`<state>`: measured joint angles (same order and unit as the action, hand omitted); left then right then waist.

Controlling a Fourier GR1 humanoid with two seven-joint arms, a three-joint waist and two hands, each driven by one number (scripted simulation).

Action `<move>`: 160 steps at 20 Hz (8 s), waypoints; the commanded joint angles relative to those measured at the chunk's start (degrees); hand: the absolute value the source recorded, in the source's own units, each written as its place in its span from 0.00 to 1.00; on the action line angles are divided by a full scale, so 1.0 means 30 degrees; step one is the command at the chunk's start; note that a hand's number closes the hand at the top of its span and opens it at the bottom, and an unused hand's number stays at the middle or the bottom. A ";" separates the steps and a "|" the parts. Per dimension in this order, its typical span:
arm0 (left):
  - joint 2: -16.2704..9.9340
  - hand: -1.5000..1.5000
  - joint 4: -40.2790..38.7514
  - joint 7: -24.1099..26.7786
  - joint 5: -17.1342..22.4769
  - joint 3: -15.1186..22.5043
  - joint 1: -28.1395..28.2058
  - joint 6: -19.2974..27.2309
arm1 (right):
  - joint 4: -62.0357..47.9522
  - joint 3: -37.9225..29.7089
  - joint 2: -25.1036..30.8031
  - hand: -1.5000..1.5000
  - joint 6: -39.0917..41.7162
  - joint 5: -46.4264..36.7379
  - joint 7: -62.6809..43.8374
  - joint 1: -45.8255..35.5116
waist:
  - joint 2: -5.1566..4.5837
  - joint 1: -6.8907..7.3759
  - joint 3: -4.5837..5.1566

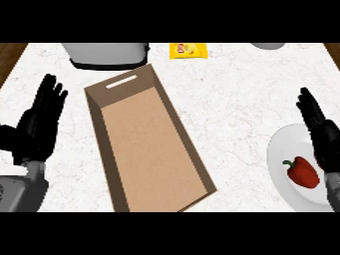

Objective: Pick the bell pepper from the plate and place it in the cardboard box

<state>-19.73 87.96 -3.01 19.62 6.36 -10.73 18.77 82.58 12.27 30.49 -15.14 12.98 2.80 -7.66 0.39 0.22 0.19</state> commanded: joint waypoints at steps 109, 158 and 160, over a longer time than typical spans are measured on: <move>0.2695 0.50 0.0702 -0.0270 -0.9703 -0.3032 0.5171 -0.4588 | 0.2522 -0.4055 -0.7557 1.00 0.5160 -2.7439 -0.3491 0.5620 | 0.0225 -0.1148 0.0027; 0.3555 0.50 -0.0810 0.0378 -1.0506 -0.2639 0.3378 -0.5301 | -0.5419 0.8487 -1.0162 0.00 -0.1457 -1.6359 -2.0227 -1.4292 | -0.0271 0.0573 -0.0047; 0.3615 0.50 -0.0123 -0.0818 -1.0900 -0.2438 0.2768 -0.5048 | -0.6476 0.9144 -1.0162 0.00 -0.3106 -1.5332 -2.0448 -1.5261 | -0.0252 0.0663 -0.0055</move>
<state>-9.74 87.74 -4.77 -12.13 -1.67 -1.44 2.93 69.61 37.79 0.11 -16.74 -38.17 -56.72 -50.39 -0.36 2.03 0.03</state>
